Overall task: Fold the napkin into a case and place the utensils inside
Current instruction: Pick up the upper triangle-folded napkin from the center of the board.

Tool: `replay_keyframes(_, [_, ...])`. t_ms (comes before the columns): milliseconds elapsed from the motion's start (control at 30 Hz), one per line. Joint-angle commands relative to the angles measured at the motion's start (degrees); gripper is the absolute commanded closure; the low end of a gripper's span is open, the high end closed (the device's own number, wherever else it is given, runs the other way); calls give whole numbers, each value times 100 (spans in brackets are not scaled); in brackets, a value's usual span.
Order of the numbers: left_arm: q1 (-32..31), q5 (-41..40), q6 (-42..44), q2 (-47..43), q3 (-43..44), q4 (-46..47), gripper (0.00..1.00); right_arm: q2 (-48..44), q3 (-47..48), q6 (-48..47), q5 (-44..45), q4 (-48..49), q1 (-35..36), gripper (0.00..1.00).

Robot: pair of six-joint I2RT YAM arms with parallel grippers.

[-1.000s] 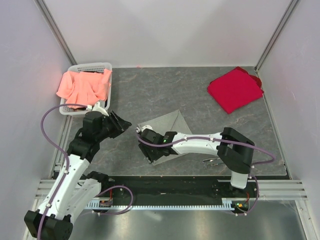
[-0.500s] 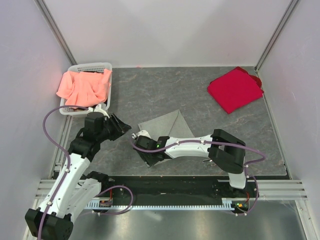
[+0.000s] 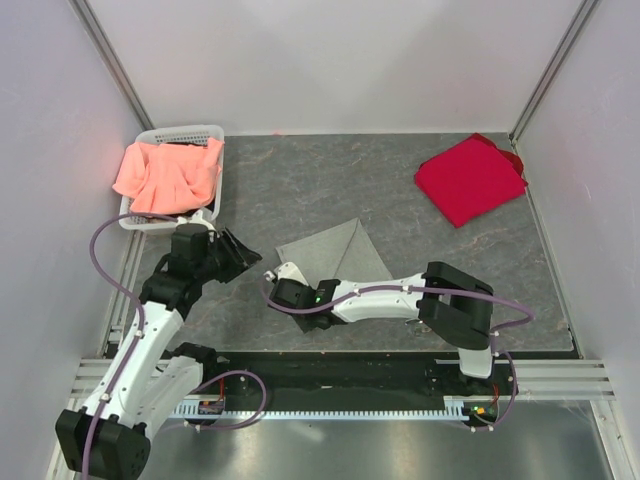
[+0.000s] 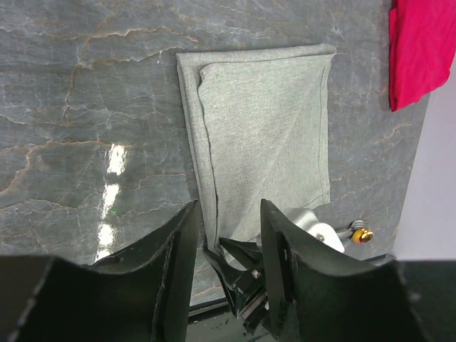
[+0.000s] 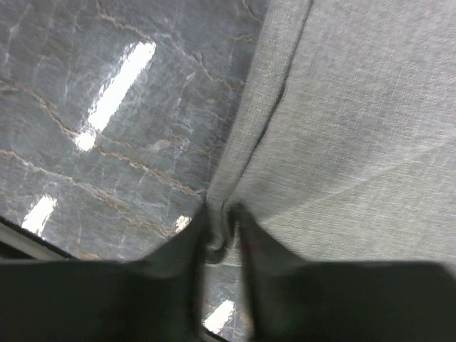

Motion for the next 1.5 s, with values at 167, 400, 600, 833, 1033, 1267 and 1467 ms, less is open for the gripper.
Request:
replay_keyframes(167, [133, 474, 52, 260, -268, 439, 51, 495, -460, 37, 1157, -468, 195, 100])
replay_keyframes(400, [142, 1203, -237, 909, -769, 1519, 43, -690, -407, -16, 798, -153, 204, 100])
replay_keyframes(600, [72, 1872, -615, 2254, -937, 2714, 37, -1228, -451, -51, 166, 7, 2, 100])
replay_keyframes(833, [-86, 1389, -782, 2984, -611, 2856, 36, -1457, -609, -25, -20, 112, -68, 100])
replay_keyframes(1033, [-183, 1143, -941, 3661, -462, 2952, 36, -1633, -645, 2, -125, 244, -147, 100])
replay_keyframes(1267, [-192, 915, -1099, 4127, -348, 3058, 40, -1747, -662, -33, -178, 253, -209, 100])
replay_keyframes(1467, [-183, 791, -1108, 4233, -190, 3129, 65, -1773, -662, -77, -257, 270, -218, 100])
